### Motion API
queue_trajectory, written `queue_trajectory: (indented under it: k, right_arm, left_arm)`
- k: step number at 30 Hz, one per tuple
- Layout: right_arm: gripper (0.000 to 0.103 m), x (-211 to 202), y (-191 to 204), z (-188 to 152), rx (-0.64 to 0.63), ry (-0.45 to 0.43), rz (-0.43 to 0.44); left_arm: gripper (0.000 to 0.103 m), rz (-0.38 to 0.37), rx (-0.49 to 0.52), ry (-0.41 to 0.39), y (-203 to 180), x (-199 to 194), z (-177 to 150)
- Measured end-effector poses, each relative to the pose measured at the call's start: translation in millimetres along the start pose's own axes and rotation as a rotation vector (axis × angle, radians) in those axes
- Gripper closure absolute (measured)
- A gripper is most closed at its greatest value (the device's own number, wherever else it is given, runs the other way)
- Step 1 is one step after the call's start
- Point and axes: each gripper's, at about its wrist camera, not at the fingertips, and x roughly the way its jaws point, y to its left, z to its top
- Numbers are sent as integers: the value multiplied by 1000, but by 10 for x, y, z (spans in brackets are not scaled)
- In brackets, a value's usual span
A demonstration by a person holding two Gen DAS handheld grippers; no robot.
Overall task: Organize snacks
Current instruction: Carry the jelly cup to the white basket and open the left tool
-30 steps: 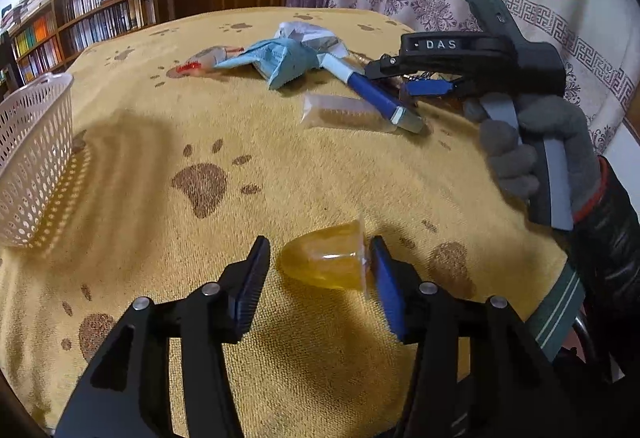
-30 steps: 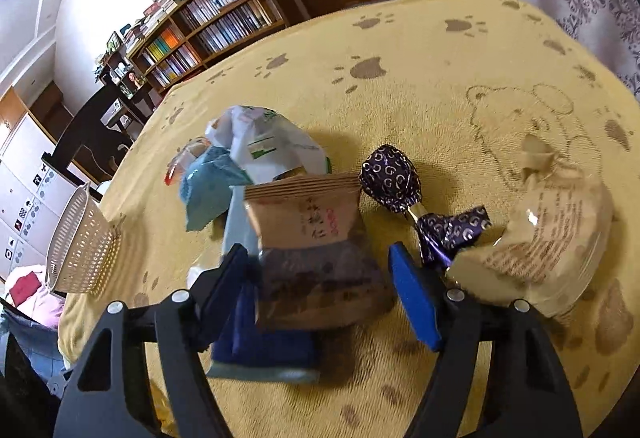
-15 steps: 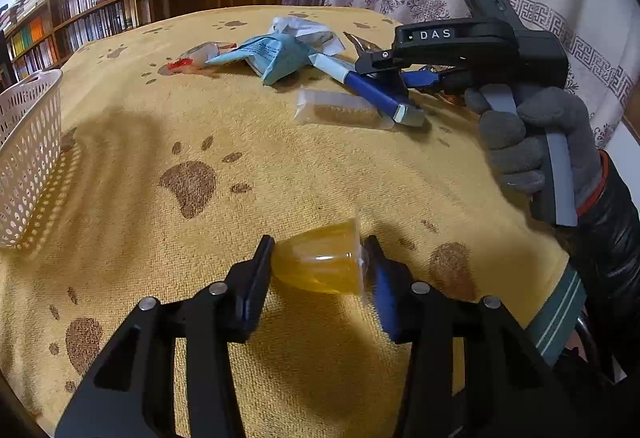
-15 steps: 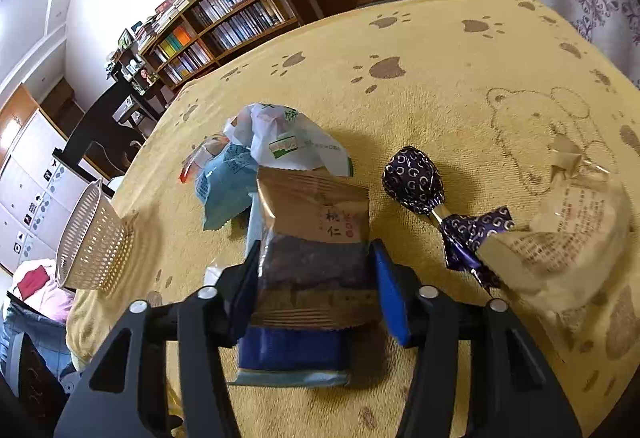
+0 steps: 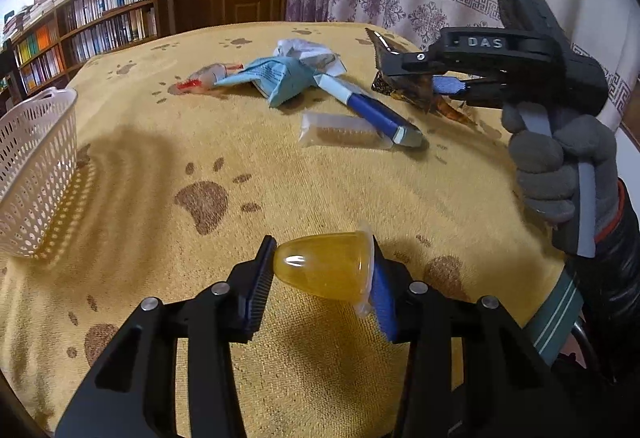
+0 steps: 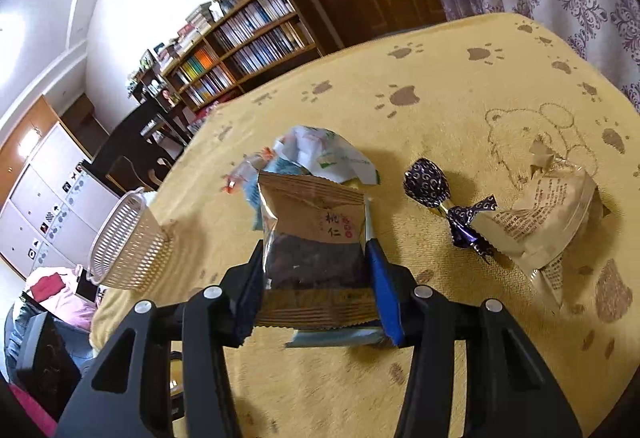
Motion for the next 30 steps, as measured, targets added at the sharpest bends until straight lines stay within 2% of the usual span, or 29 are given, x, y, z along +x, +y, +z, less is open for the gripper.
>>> queue_trajectory:
  k: [7, 14, 26, 30]
  right_arm:
    - [54, -184, 136, 6, -21, -42, 31]
    - [54, -301, 263, 7, -54, -74, 44]
    - [54, -339, 405, -44, -78, -77, 71]
    - [54, -336, 449, -72, -83, -73, 75]
  left_arm:
    - [58, 19, 1, -25, 9, -94, 27]
    - [58, 60, -27, -84, 165, -288, 127]
    - [58, 220, -165, -228, 892, -840, 314]
    - [58, 303, -209, -271, 1177, -995, 366]
